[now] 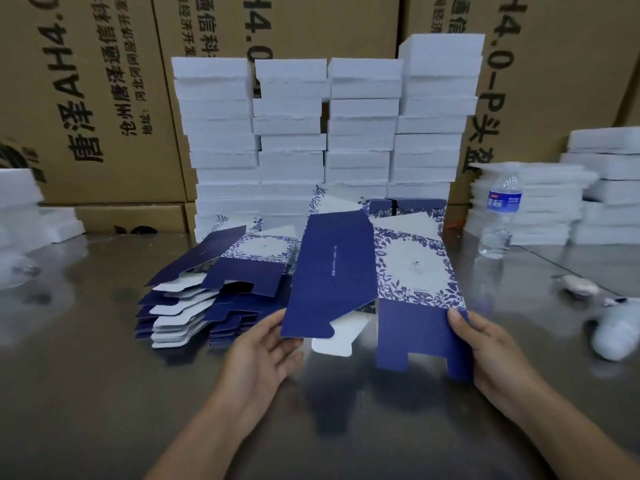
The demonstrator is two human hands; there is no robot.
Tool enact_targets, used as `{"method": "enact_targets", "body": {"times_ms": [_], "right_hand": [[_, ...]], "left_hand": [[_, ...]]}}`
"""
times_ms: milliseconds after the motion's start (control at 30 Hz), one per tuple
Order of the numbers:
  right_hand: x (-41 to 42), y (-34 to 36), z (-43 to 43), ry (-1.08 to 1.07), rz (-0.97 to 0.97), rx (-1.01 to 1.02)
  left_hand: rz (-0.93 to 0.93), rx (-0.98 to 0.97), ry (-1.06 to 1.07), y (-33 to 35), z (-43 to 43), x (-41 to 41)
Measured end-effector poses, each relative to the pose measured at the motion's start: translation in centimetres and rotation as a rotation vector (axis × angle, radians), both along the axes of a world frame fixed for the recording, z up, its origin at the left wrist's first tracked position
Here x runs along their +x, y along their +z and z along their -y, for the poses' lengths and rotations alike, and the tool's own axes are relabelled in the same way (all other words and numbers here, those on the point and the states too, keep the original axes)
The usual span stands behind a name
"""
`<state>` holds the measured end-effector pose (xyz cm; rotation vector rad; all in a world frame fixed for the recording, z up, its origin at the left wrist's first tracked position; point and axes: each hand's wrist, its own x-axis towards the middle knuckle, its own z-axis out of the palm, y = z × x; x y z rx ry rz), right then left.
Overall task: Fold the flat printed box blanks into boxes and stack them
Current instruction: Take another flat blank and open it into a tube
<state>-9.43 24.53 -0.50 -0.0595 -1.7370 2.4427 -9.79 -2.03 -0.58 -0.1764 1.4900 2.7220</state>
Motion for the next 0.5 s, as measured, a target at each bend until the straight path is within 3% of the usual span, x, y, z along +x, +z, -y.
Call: {"method": "enact_targets", "body": {"times_ms": [167,300,500], "right_hand": [[-0.64,-0.36,-0.20,0.118,-0.010,0.082],[-0.73,-0.74,0.14,0.143,-0.057,0.155],[-1.16,-1.01,-0.11,0.002,-0.124,0.329]], "left_hand": [[-0.002,-0.142,-0.005,0.19,0.15,0.05],[-0.081,-0.474,0.148,-0.22,-0.35,0.16],[-0.149,-0.732,0.222,-0.79,-0.02,0.05]]}}
